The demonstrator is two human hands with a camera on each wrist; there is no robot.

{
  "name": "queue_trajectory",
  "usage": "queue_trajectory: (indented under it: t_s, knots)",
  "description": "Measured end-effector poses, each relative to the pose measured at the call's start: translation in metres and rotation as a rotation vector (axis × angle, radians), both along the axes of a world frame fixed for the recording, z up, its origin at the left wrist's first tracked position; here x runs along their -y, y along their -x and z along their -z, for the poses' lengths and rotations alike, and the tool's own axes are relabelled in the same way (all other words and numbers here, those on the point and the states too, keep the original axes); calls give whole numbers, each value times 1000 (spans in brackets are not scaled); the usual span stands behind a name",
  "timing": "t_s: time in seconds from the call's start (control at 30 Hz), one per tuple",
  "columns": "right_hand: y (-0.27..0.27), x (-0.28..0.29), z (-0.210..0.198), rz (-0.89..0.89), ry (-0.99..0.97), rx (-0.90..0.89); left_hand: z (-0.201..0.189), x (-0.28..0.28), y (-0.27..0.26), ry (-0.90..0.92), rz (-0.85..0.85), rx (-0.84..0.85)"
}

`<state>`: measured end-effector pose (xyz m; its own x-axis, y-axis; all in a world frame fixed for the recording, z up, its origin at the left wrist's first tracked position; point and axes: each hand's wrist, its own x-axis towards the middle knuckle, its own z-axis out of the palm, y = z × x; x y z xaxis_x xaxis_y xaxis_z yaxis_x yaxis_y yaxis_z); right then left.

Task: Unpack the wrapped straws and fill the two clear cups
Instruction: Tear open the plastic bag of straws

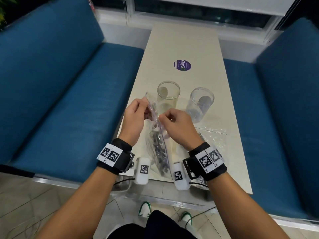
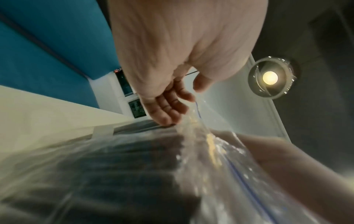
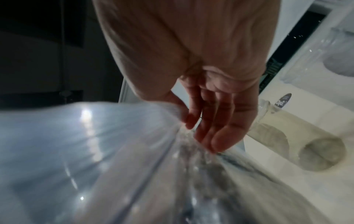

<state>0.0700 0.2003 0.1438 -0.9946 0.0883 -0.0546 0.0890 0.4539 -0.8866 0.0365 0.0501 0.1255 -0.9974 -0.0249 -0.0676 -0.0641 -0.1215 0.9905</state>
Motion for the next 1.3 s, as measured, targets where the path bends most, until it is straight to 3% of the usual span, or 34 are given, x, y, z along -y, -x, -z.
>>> queue_trajectory:
  t_s: [0.1, 0.17, 0.33, 0.47, 0.6, 0.67, 0.8, 0.97, 1.07, 1.17, 1.23, 1.3]
  knots:
    - [4, -1, 4, 41, 14, -100, 3, -5, -18, 276, 43, -5]
    - [6, -1, 4, 29, -16, -111, 10, -7, -26, 356, 57, -30]
    - [5, -13, 9, 92, -47, -133, 13, 6, -18, 224, -51, 4]
    - [3, -13, 6, 53, -77, -205, 0, 0, -20, 87, 78, 136]
    - [2, 0, 6, -7, -90, -239, 6, -8, -22, 228, 58, 23]
    - [2, -1, 8, 55, -91, -233, 9, -5, -21, 233, 8, -2]
    - [3, -11, 6, 298, 156, -91, 5, 4, -20, 95, -109, 10]
    - [-6, -17, 2, 94, -2, 110, 4, 2, -21, 104, -154, -44]
    - [-9, -16, 5, 52, 37, 111, 2, -3, -23, -2, -162, 71]
    - [-8, -15, 5, 72, 58, 42, 7, -9, -29, 184, -53, 168]
    - [-9, -11, 3, 85, 124, 47, 11, -15, -36, 351, -8, 98]
    - [-11, -12, 2, 115, 223, 73, 15, -14, -36, 348, -47, 33]
